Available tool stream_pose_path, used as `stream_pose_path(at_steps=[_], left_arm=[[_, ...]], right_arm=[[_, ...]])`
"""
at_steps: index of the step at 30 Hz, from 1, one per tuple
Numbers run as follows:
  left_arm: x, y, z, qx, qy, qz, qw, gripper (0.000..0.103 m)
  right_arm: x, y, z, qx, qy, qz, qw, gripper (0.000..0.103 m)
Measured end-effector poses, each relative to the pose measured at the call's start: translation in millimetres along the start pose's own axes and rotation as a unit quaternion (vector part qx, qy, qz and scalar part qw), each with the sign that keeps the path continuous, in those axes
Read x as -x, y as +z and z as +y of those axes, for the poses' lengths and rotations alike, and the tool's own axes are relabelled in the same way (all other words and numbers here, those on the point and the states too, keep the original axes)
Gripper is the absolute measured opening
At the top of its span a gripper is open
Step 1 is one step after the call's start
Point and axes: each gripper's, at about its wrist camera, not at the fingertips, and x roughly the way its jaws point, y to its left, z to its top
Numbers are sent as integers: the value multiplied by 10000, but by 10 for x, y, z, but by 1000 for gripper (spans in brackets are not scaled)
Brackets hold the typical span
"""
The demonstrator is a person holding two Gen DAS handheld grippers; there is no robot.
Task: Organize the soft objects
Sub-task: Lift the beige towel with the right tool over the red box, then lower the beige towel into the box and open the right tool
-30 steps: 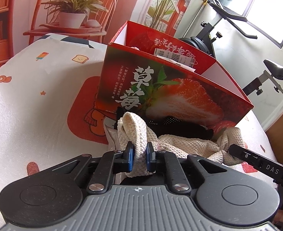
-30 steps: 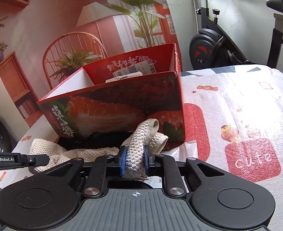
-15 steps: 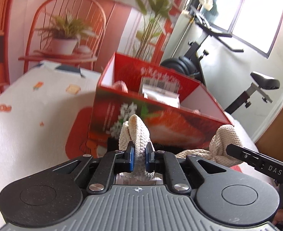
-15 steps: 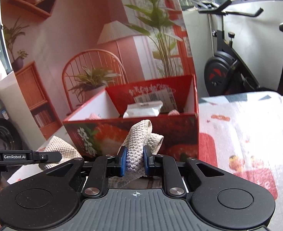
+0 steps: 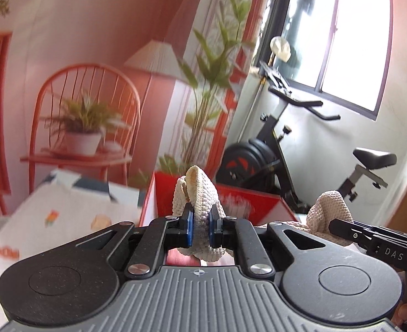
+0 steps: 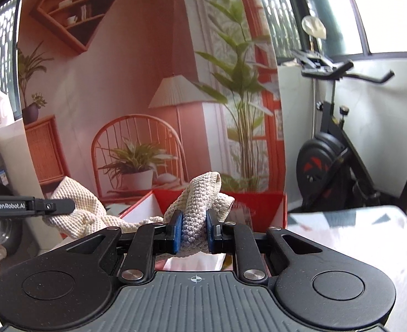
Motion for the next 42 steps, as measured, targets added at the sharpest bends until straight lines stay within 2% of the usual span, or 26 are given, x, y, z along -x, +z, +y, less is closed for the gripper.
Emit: stream_pose_path(at_steps=[5, 9, 13, 18, 31, 34, 42], left_arm=[[-235, 194, -64, -137, 105, -90, 9998, 11], [-457, 276, -59, -219, 229, 8, 9995, 11], [-677, 284, -41, -329, 344, 246, 9986, 11], [-858, 178, -31, -581, 264, 694, 9955, 11], [-1135, -16, 61, -754, 44, 1638, 9836, 11], [-1197, -46, 63, -850, 87, 1800, 9800, 11], [-1281, -114, 59, -950, 114, 2102, 9730, 11]], right_arm=[[-327, 253, 71, 459, -177, -4, 9988, 16], [-595, 378, 86, 653, -342, 95, 9972, 16], [-862, 368, 119, 941, -488, 397, 9936, 16], [-1115, 184, 130, 1205, -547, 893, 9872, 16], [-1302, -188, -42, 811, -478, 1839, 9784, 16], [-1343, -241, -26, 860, -465, 1956, 9758, 16], [-1435, -317, -55, 525, -463, 2219, 9725, 16]])
